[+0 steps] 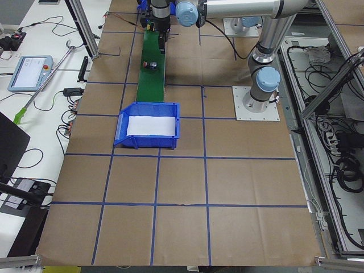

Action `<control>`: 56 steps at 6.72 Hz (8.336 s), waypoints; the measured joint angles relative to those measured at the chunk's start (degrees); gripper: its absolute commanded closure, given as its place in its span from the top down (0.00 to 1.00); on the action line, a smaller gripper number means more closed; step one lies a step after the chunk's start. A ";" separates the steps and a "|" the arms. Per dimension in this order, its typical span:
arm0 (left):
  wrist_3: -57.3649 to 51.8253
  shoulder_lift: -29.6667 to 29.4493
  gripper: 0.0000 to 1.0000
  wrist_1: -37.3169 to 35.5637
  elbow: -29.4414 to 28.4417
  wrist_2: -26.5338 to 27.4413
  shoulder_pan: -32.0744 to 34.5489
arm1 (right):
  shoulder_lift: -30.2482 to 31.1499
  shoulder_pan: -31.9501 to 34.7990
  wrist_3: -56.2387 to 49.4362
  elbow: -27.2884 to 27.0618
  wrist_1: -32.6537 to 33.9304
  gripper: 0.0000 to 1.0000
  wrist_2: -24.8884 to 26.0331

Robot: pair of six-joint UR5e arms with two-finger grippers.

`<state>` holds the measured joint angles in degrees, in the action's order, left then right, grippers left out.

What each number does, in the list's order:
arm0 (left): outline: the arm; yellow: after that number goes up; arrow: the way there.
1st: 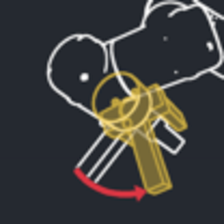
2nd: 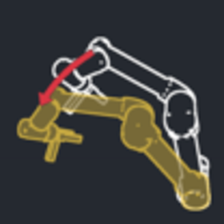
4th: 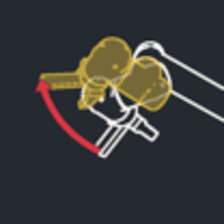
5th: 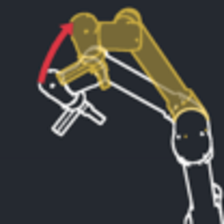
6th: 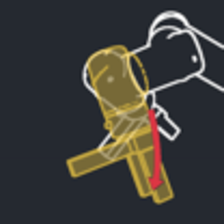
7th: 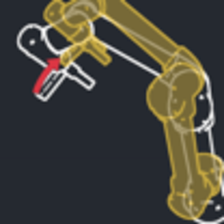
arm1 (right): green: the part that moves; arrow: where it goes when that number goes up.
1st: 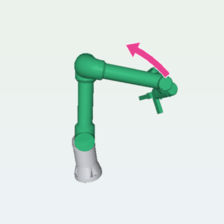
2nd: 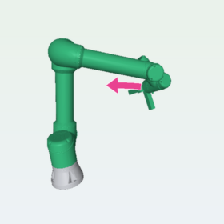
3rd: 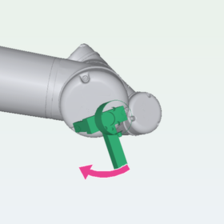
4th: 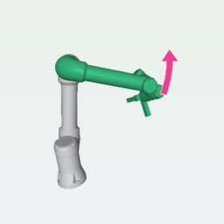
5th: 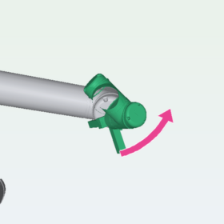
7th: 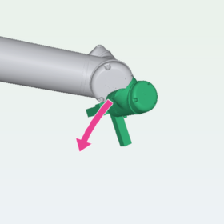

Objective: Transport two buttons from left to right
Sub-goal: 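Lower the right gripper and grasp the yellow button on the belt, then lift the yellow button and carry it into the empty blue bin, then lower the yellow button into the bin and open the right gripper, then raise the right gripper out of the bin and move toward the belt end, then lower the right gripper and grasp the red-capped button on the belt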

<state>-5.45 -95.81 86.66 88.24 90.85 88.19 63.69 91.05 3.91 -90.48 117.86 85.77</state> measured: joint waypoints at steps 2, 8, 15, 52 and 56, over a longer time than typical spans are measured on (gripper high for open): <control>1.55 0.07 1.00 0.06 0.00 0.02 -0.03 | -1.79 -0.05 -0.16 0.09 0.08 0.39 0.08; 4.82 0.00 1.00 0.10 0.13 0.09 -0.04 | 1.35 -3.11 -1.66 3.47 -6.60 0.04 1.82; 4.57 -0.23 1.00 0.09 -0.05 -0.03 -0.03 | 7.60 -30.34 -41.22 7.40 -16.31 0.04 1.57; 4.48 -0.52 1.00 0.09 -0.62 -0.02 -0.03 | 7.92 -0.63 -2.69 -7.12 5.94 1.00 0.36; 4.48 -0.52 1.00 0.09 -0.62 -0.04 -0.03 | 5.66 -0.61 -2.68 -7.11 6.54 1.00 0.36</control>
<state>-0.97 -96.33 86.75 87.63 90.81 88.15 69.34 90.44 1.23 -97.59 124.40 86.13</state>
